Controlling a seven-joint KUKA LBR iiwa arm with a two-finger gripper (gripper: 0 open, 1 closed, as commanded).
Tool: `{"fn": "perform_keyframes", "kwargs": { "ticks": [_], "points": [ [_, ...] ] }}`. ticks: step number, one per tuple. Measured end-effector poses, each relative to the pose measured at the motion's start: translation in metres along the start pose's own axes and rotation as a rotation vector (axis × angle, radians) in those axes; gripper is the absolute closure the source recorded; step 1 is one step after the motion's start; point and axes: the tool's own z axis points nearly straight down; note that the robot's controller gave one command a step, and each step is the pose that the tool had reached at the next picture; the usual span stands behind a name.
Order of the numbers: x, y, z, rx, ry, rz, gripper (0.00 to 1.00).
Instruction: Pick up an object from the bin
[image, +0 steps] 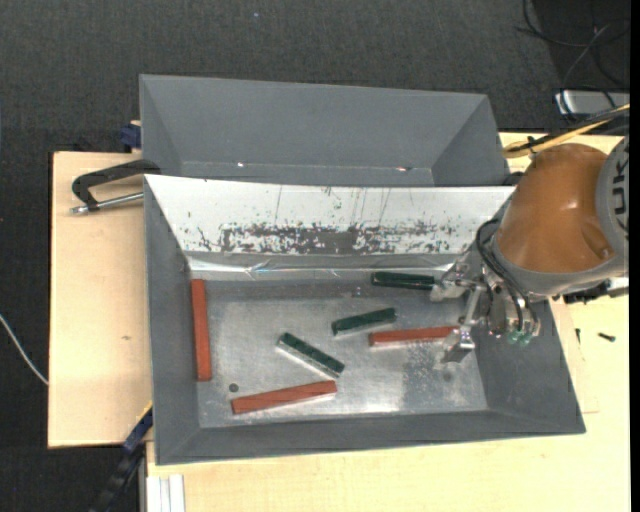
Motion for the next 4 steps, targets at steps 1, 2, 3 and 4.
{"fn": "perform_keyframes", "kwargs": {
  "ticks": [1, 2, 3, 4],
  "points": [
    [0.002, -0.009, 0.070, 0.000, 0.002, 0.004, 0.00],
    [0.001, -0.009, 0.062, 0.001, -0.001, 0.005, 1.00],
    [0.001, -0.009, 0.062, 0.001, -0.001, 0.005, 1.00],
    [0.003, -0.009, 0.056, 0.001, 0.007, 0.004, 1.00]
  ]
}}
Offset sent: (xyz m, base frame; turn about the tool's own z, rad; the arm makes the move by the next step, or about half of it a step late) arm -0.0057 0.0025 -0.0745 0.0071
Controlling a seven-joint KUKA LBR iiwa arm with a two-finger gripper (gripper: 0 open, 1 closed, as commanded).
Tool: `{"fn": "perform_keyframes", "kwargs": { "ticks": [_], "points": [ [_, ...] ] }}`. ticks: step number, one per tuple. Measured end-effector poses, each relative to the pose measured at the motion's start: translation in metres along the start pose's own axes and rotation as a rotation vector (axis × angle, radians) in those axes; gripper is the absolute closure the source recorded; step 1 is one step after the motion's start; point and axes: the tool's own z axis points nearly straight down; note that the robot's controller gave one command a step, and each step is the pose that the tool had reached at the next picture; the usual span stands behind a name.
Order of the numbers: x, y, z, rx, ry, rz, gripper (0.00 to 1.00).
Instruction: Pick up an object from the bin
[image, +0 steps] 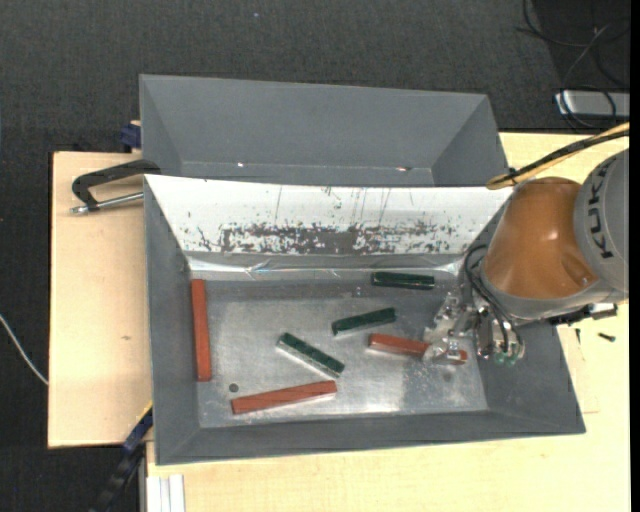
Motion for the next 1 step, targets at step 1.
{"fn": "perform_keyframes", "kwargs": {
  "ticks": [1],
  "points": [
    [0.0003, 0.0002, -0.0208, -0.001, 0.002, 0.000, 1.00]
  ]
}}
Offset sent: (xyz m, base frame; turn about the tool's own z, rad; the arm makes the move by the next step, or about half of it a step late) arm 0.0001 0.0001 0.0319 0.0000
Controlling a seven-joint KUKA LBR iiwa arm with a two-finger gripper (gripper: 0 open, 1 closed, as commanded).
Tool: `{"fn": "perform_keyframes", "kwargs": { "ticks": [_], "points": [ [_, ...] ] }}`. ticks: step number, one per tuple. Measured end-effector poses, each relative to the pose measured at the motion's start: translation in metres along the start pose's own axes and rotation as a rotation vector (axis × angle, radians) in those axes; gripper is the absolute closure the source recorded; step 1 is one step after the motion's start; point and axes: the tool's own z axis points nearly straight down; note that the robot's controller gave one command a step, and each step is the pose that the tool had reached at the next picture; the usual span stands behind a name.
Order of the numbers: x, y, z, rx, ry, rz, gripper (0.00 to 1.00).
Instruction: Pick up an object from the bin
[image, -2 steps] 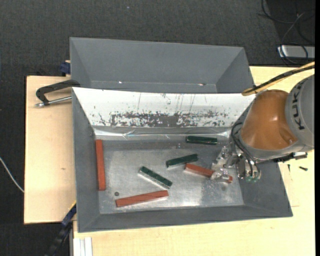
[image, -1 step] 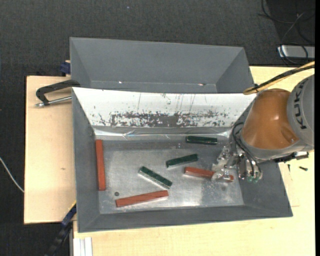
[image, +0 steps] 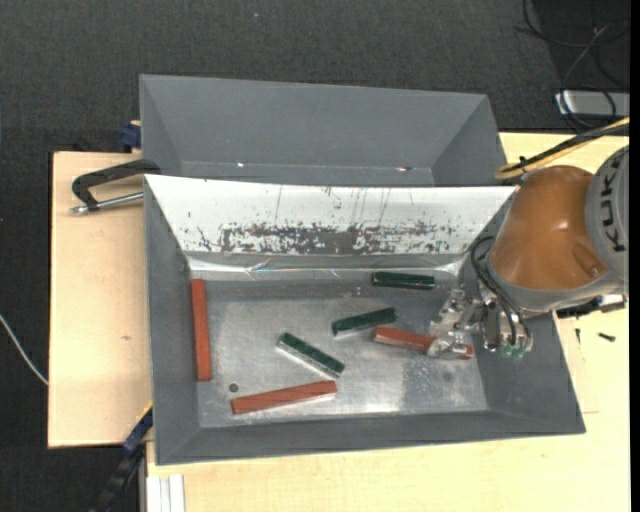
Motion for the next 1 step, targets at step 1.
{"fn": "perform_keyframes", "kwargs": {
  "ticks": [1],
  "points": [
    [-0.0030, 0.0000, -0.0128, 0.000, -0.011, 0.000, 1.00]
  ]
}}
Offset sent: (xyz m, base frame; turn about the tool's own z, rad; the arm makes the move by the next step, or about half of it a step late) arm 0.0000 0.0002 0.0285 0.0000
